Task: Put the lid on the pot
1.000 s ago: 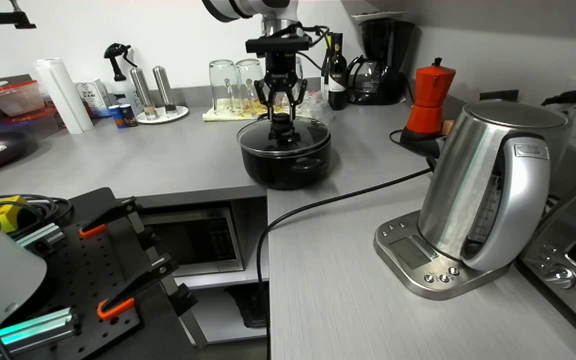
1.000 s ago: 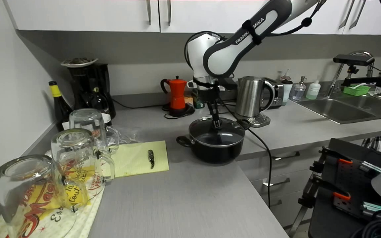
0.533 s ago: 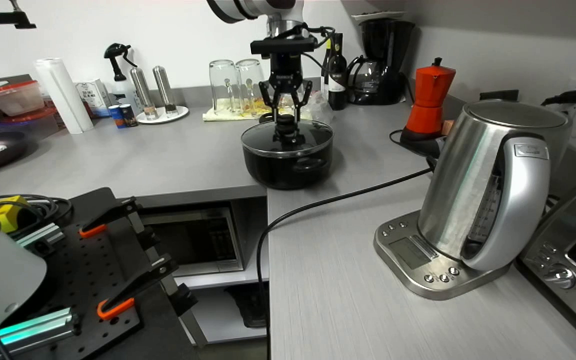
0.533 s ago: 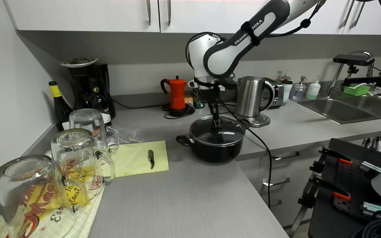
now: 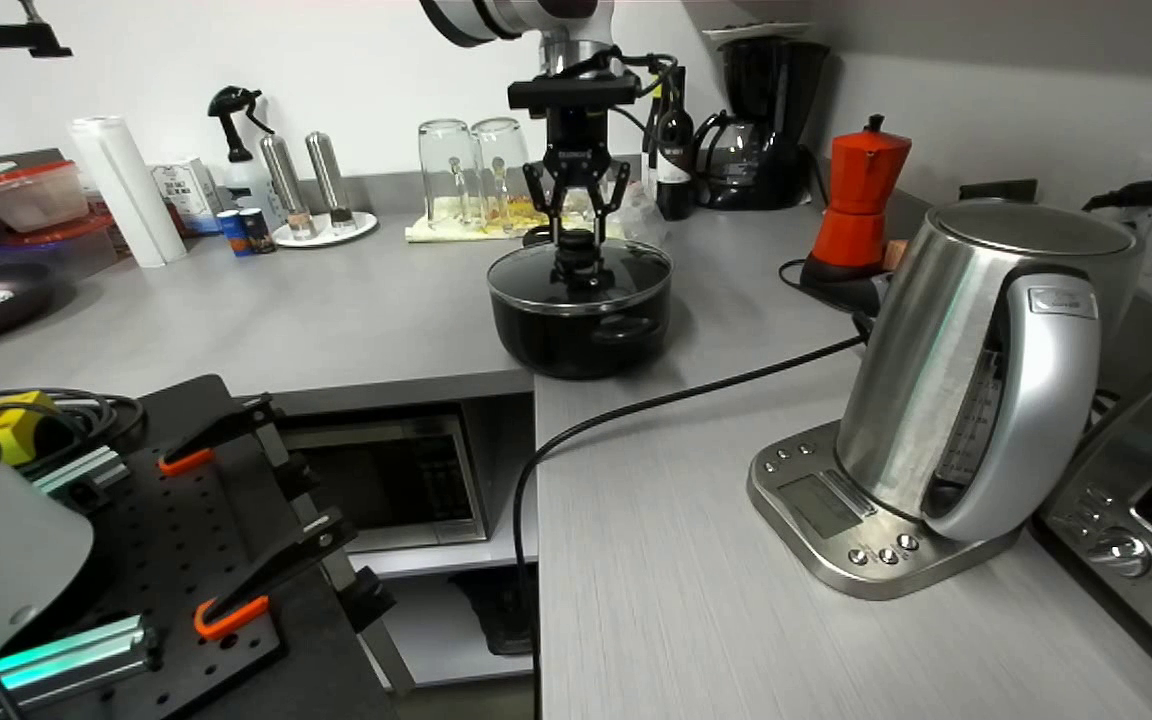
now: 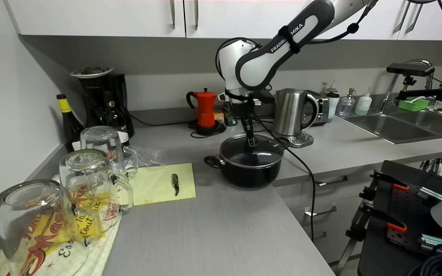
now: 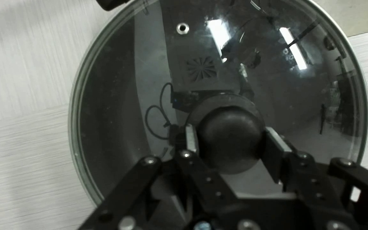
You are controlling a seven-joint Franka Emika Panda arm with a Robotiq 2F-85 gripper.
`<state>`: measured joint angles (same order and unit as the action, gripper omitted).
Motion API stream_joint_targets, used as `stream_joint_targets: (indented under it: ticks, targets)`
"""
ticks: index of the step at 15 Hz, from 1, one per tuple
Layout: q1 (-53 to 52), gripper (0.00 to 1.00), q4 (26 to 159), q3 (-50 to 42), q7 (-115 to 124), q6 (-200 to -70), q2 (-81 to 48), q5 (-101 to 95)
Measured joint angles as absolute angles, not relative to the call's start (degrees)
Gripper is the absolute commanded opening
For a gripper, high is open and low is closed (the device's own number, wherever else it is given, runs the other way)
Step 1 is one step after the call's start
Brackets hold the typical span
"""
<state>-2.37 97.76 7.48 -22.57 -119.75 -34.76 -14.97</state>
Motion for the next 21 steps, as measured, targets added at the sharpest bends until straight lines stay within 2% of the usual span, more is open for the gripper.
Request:
stream_joint_targets:
  ticks: [9, 11, 12, 15, 16, 21]
  targets:
    - [-2.39, 0.25, 97.48, 7.74, -24.62, -121.03, -35.25, -14.81]
    - [-2.38, 0.76, 97.49, 7.74, -24.83, -121.15, -35.25, -14.81]
    - [-2.38, 0.77, 97.50, 7.74, -24.92, -121.26, -35.25, -14.81]
    - [-2.44, 0.96, 98.02, 7.95, -25.04, -123.24, -35.10, -14.81]
    - [-2.52, 0.99, 98.57, 8.13, -25.09, -124.60, -34.78, -14.81]
    - [-3.31, 1.00, 104.25, 9.37, -25.24, -131.86, -30.14, -14.98]
